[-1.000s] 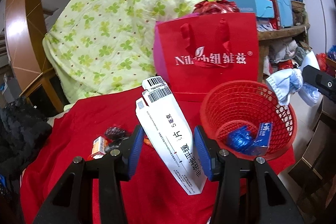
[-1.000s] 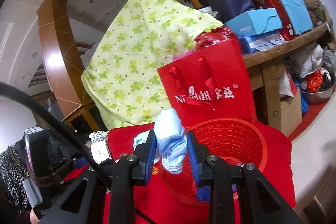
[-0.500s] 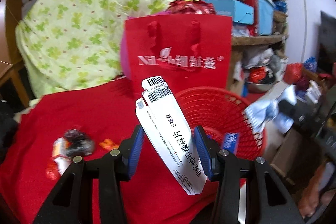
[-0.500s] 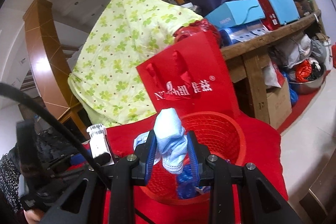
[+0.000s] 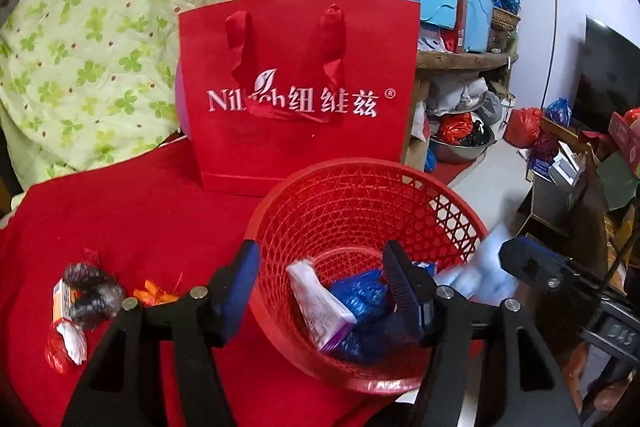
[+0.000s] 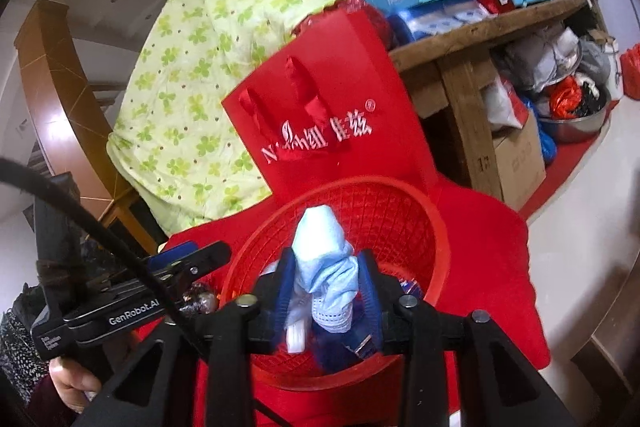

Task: Collect trash
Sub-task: 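Release the white box from the left tool into the basket while the right tool releases the tissue, then move both open tools back over the remaining trash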

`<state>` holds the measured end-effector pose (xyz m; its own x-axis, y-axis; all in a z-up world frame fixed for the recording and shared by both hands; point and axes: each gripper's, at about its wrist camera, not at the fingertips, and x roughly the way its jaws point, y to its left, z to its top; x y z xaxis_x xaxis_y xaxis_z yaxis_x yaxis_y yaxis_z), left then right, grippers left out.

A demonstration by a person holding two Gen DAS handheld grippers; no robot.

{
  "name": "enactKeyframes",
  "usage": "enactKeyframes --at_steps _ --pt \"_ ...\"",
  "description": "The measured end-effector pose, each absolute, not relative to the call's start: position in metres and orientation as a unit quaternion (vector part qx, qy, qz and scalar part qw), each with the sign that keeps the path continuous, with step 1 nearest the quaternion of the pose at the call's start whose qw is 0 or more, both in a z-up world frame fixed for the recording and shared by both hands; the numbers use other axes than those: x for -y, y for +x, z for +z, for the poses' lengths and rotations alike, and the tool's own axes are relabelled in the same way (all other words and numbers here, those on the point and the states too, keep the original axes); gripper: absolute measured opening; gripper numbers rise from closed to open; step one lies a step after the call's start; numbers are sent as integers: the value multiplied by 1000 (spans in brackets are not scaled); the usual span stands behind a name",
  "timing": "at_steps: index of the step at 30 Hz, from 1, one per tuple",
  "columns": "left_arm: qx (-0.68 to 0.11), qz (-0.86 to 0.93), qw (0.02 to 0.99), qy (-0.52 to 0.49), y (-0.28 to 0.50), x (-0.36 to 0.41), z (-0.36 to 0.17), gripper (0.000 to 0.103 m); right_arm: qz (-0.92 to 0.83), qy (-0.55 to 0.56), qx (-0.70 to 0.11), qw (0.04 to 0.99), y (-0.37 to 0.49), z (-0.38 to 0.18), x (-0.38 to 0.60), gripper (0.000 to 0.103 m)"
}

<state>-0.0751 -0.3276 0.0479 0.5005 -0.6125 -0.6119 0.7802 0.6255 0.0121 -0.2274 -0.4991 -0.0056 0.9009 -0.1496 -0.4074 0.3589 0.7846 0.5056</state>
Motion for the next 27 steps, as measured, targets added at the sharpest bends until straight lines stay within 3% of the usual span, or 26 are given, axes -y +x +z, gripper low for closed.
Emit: enactKeyframes --at_steps 2,13,27 --pt "-285 -394 861 152 -78 315 46 65 -139 295 -165 931 -228 -5 496 76" --pt "-304 -266 903 148 -71 188 18 65 -107 217 -123 962 -223 33 439 76" --pt "-324 -93 940 56 -32 14 -6 65 36 118 -181 976 -162 41 297 76"
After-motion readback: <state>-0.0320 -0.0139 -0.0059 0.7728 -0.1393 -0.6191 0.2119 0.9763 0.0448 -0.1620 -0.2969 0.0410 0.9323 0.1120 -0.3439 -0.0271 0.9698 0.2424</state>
